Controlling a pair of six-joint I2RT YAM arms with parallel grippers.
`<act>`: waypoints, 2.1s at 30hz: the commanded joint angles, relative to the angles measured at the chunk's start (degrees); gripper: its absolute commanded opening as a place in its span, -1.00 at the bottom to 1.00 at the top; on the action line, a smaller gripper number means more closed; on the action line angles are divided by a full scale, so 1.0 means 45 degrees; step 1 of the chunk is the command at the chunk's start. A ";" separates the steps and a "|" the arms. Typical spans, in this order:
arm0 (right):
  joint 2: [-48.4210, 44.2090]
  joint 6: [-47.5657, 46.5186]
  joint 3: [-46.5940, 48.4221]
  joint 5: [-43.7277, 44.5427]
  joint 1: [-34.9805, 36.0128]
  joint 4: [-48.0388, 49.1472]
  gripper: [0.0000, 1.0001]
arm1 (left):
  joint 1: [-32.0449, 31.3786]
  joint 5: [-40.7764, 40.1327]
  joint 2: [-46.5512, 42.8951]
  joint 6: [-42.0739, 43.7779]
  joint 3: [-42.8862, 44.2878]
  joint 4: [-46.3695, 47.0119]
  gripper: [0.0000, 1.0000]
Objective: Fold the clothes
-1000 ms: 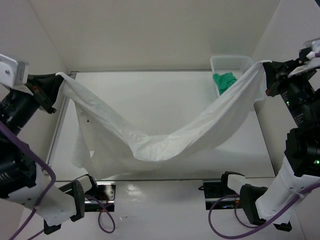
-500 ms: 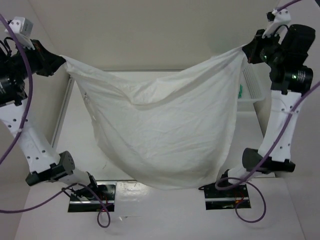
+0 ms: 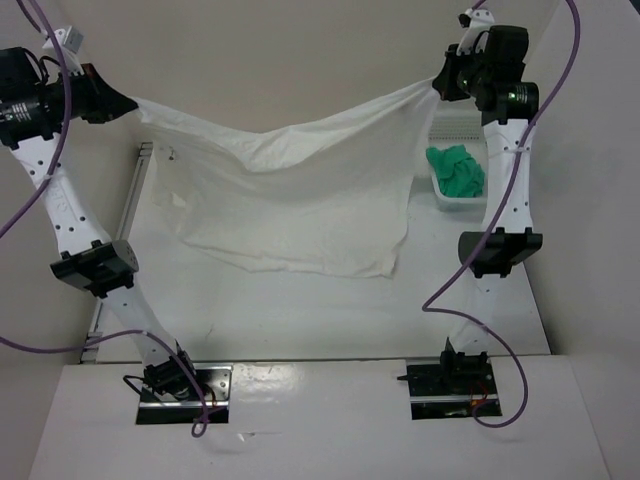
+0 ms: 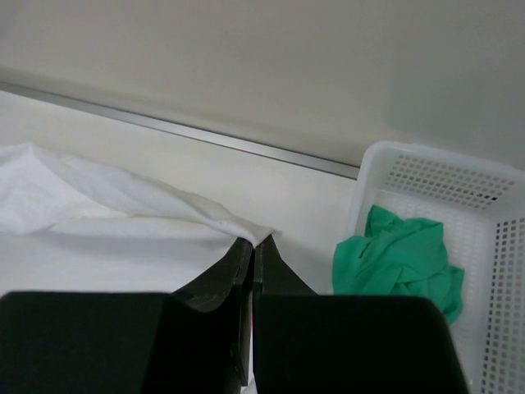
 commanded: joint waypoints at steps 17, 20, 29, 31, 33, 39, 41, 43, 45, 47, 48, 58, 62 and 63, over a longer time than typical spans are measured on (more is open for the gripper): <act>-0.3792 0.0289 0.1279 -0.1648 0.0255 0.0817 -1.00 | 0.0506 0.2296 -0.3299 -0.0275 0.1555 0.0216 -1.00; -0.4904 0.0055 0.0657 -0.2528 0.0255 0.0364 -1.00 | 0.0684 0.2629 -0.4741 0.0429 0.1436 -0.0701 -1.00; -1.0467 -0.0062 -0.5529 -0.2378 0.0255 0.2566 -1.00 | 0.0684 0.2063 -0.8413 0.0215 -0.0318 -0.0374 -1.00; -1.1273 -0.0062 -0.6140 -0.2200 0.0255 0.2881 -1.00 | 0.0684 0.1907 -0.9388 -0.0076 -0.0846 0.0228 -1.00; -1.2306 -0.0062 -0.7135 -0.1928 0.0255 0.3387 -1.00 | 0.0684 0.1907 -1.0676 -0.0485 -0.2361 0.1434 -1.00; -1.2761 -0.0062 -0.7490 -0.1693 0.0255 0.3273 -1.00 | 0.0684 0.1515 -1.2542 -0.1367 -0.4561 0.3010 -1.00; -1.2761 -0.0180 -0.7373 -0.1556 0.0255 0.3099 -1.00 | 0.0684 0.1653 -1.2540 -0.1367 -0.4714 0.3006 -1.00; -1.2509 -0.0064 -0.7042 -0.1556 0.0255 0.3098 -1.00 | 0.0684 0.1440 -1.2540 -0.1367 -0.5300 0.3182 -1.00; -1.2353 0.0055 -0.7041 -0.1556 0.0255 0.3098 -1.00 | 0.0684 0.1438 -1.2540 -0.1251 -0.5419 0.3182 -1.00; -1.1944 0.0211 -0.6904 -0.1673 0.0255 0.3098 -1.00 | 0.0684 0.1438 -1.2364 -0.1250 -0.5886 0.3182 -1.00; -1.1786 0.0211 -0.6904 -0.1673 0.0255 0.3098 -1.00 | 0.0684 0.1438 -1.2229 -0.1250 -0.6100 0.3317 -1.00; -0.8624 -0.0158 -0.9868 -0.1070 0.0392 0.4055 -1.00 | 0.0684 0.0522 -1.0804 0.0288 -1.2304 0.4803 -1.00; -0.6652 -0.0492 -1.0770 -0.0307 0.0859 0.4522 -1.00 | 0.0684 -0.0006 -0.9223 0.1580 -1.4283 0.4920 -1.00; -0.5797 -0.0492 -1.1023 -0.0035 0.0976 0.4717 -1.00 | 0.0684 -0.0123 -0.8427 0.1756 -1.4634 0.4920 -1.00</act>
